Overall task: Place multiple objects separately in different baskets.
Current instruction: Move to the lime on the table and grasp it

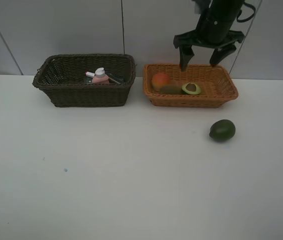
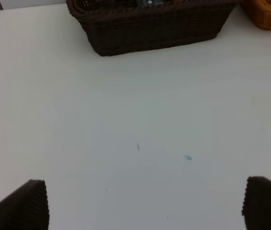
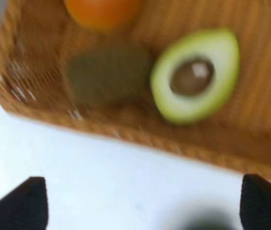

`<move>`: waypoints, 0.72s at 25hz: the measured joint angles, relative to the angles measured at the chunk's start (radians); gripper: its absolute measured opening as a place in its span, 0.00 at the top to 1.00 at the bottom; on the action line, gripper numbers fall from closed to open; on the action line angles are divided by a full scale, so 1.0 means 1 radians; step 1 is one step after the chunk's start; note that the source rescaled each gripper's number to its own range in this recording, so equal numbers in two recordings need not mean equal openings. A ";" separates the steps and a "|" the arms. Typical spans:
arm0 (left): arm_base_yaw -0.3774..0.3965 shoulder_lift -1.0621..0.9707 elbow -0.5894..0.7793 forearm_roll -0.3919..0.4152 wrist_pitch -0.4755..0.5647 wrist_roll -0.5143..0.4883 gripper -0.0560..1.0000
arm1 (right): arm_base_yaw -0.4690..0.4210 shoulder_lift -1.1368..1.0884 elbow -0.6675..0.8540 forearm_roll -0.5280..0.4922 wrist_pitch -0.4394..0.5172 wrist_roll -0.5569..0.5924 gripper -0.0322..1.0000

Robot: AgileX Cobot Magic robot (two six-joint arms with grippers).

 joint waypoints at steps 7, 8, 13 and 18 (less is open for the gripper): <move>0.000 0.000 0.000 0.000 0.000 0.000 0.00 | -0.051 -0.096 0.348 -0.024 -0.002 0.019 0.00; 0.000 0.000 0.000 0.000 0.000 0.000 0.00 | -0.057 -0.100 0.385 -0.025 -0.020 0.033 0.00; 0.000 0.000 0.000 0.000 0.000 0.000 0.00 | -0.103 -0.104 0.510 -0.018 -0.130 0.166 0.00; 0.000 0.000 0.000 0.000 0.000 0.000 0.00 | -0.142 -0.104 0.531 0.008 -0.210 0.295 0.00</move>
